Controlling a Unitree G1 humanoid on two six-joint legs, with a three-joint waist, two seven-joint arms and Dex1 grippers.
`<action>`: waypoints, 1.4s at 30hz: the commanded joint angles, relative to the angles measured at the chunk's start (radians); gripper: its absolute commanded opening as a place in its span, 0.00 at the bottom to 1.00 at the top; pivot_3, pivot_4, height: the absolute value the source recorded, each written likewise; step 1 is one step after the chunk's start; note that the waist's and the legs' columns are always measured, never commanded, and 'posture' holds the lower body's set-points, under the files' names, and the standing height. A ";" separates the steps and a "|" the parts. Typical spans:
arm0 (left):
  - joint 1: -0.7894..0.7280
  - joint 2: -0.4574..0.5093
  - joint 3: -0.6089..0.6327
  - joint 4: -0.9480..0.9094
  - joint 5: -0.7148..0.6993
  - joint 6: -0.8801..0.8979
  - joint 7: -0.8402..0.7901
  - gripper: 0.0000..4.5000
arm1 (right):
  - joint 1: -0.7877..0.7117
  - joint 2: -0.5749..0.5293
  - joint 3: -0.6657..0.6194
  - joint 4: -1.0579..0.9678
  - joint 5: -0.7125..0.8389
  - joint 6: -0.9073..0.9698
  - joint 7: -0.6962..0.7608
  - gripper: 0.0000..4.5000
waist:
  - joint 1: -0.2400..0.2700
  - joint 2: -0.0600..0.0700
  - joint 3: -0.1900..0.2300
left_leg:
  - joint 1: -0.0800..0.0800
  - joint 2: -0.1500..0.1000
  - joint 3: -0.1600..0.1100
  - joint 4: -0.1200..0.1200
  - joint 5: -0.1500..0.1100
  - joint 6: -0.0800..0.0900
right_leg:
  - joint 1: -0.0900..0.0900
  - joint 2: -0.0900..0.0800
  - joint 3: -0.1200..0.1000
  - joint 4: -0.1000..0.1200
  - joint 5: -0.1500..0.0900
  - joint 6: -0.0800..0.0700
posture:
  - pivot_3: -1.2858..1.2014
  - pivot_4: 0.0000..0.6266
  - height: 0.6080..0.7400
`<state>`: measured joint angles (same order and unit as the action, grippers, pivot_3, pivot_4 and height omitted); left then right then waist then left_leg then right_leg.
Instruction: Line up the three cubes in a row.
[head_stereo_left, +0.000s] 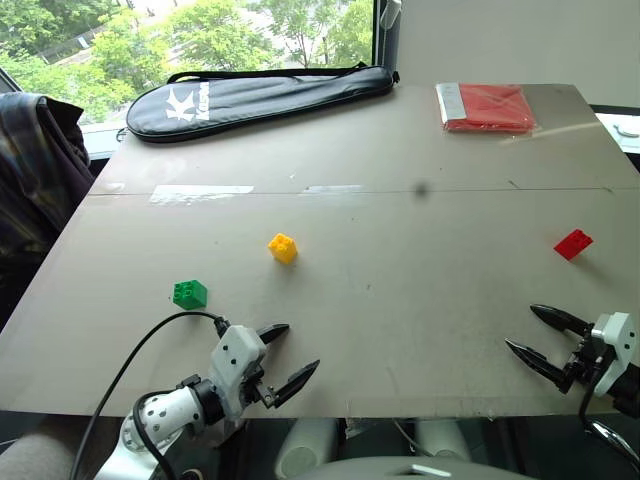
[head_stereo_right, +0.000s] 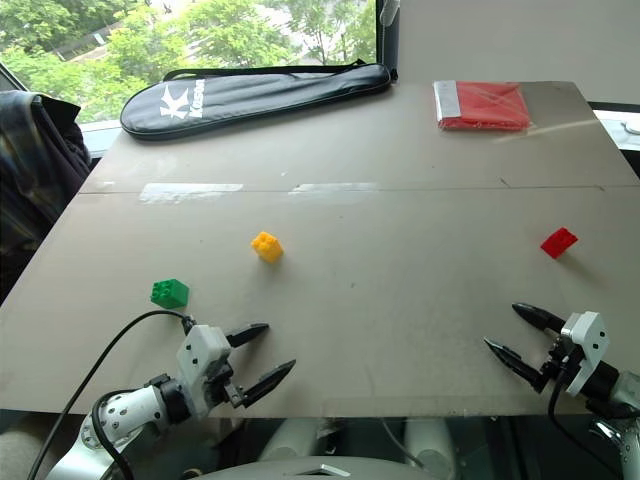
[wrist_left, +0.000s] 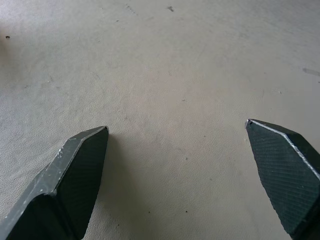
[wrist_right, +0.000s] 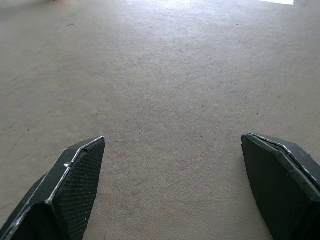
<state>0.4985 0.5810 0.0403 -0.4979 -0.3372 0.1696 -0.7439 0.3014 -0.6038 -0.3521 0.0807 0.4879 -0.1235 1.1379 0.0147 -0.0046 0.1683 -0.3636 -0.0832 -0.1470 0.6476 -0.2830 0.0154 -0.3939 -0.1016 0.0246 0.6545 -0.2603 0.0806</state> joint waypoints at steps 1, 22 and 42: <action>-0.009 0.005 0.010 -0.019 -0.013 0.010 -0.003 1.00 | 0.007 0.003 -0.001 -0.012 0.004 0.006 -0.010 1.00 | 0.000 0.000 0.000 | 0.000 0.000 0.000 0.000 0.000 0.000 | 0.000 0.000 0.000 0.000 0.000 0.000 | 0.52 0.24 0.94; -0.099 0.017 -0.006 -0.112 -0.083 0.128 -0.024 1.00 | -0.004 0.002 -0.072 -0.069 0.068 0.099 -0.101 1.00 | 0.000 0.000 0.000 | 0.000 0.000 0.000 0.000 0.000 0.000 | 0.000 0.001 0.000 0.000 0.000 0.000 | 0.52 0.24 0.94; -0.624 0.249 -0.004 -0.205 -0.367 0.421 -0.198 1.00 | -0.481 -0.111 -0.085 0.317 -0.097 0.200 -0.381 1.00 | -0.009 0.001 0.001 | -0.001 0.000 0.001 0.001 0.003 -0.005 | -0.001 0.004 0.001 0.001 0.001 0.000 | 0.52 0.24 0.94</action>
<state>-0.0839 0.8019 0.0278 -0.6584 -0.6689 0.5656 -0.9292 -0.1156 -0.6803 -0.4392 0.3218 0.3986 0.0766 0.7391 0.0054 -0.0036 0.1693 -0.3641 -0.0827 -0.1463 0.6485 -0.2802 0.0107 -0.3951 -0.0977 0.0253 0.6558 -0.2596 0.0801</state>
